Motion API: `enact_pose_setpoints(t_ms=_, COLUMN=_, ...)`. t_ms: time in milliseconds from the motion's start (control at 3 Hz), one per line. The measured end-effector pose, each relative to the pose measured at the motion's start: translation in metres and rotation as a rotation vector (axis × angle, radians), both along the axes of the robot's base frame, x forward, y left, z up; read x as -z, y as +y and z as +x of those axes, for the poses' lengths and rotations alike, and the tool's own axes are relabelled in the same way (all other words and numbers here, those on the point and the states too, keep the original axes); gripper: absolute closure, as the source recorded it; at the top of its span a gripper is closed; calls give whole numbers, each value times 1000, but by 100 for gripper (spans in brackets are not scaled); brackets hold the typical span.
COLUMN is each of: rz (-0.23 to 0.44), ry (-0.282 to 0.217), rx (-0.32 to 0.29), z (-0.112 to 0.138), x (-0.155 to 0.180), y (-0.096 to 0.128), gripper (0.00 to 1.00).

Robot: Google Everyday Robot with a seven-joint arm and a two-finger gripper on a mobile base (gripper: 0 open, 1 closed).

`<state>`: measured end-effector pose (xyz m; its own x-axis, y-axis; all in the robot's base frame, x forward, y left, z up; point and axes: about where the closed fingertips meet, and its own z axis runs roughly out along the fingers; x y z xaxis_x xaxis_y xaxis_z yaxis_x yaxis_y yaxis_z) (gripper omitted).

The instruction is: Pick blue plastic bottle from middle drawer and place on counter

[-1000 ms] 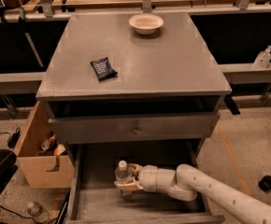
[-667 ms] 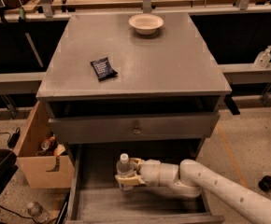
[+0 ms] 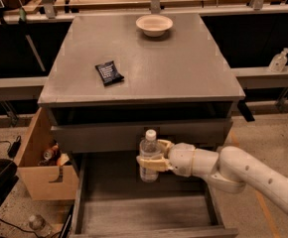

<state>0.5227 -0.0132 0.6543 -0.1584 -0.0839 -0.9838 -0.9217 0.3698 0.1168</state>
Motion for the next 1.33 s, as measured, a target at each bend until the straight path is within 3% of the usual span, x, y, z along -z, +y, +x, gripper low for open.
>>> enact_pose_setpoints(t_ms=667, rz=24, ry=30, rx=227, z=25, x=-148, y=-63, gripper=100)
enact_pose_setpoints(t_ms=1000, rz=37, ry=21, rx=315, z=30, x=-202, y=-78, gripper=100)
enact_pose_setpoints(t_ms=1333, rz=46, ry=-34, rx=424, z=29, x=-248, y=-89, gripper=100)
